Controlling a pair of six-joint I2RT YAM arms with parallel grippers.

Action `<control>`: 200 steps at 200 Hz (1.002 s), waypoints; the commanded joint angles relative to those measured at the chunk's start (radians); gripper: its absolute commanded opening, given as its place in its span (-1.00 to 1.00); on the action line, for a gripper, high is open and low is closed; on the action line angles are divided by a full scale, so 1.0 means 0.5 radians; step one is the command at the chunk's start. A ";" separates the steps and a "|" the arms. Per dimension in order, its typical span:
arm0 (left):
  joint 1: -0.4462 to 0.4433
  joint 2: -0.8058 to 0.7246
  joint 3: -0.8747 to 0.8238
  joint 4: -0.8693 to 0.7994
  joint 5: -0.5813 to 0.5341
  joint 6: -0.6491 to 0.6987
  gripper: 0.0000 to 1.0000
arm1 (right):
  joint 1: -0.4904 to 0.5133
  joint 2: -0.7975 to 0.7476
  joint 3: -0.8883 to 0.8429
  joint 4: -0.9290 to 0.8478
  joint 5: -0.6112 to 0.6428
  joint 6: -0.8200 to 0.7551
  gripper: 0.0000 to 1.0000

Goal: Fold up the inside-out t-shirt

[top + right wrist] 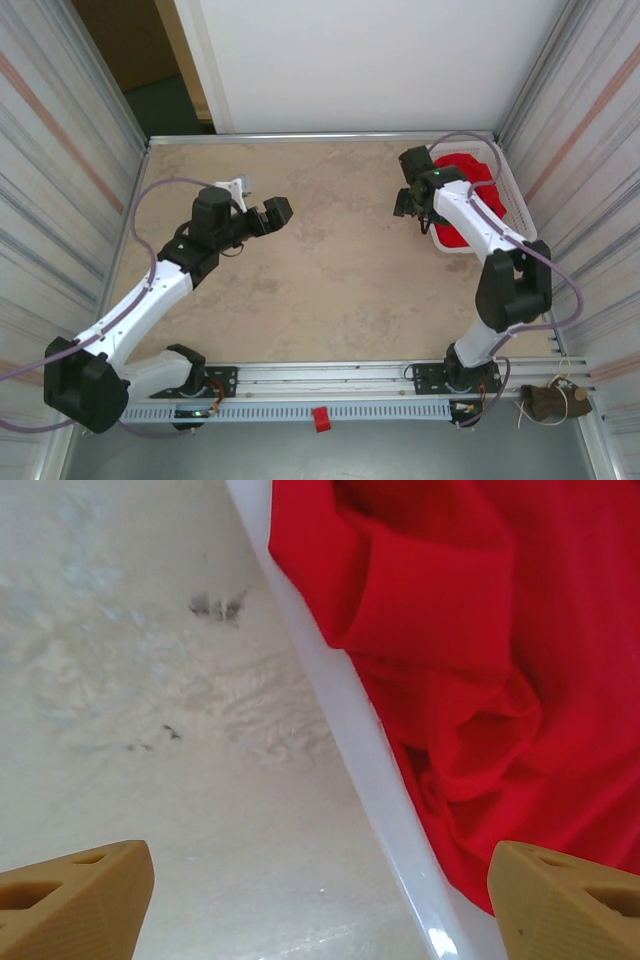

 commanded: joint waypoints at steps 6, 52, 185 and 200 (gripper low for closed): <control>-0.005 -0.048 -0.033 0.046 -0.033 -0.016 0.97 | -0.002 0.173 0.042 -0.062 0.208 -0.119 0.56; -0.004 -0.024 -0.028 0.049 -0.039 -0.003 0.97 | -0.121 0.458 0.310 -0.010 0.286 -0.262 -0.49; 0.020 0.142 0.062 0.097 0.009 -0.009 0.98 | -0.299 0.706 0.898 0.044 0.079 -0.713 0.42; 0.020 0.154 0.057 0.112 0.014 -0.021 0.97 | -0.290 0.479 0.766 0.035 -0.117 -0.545 0.48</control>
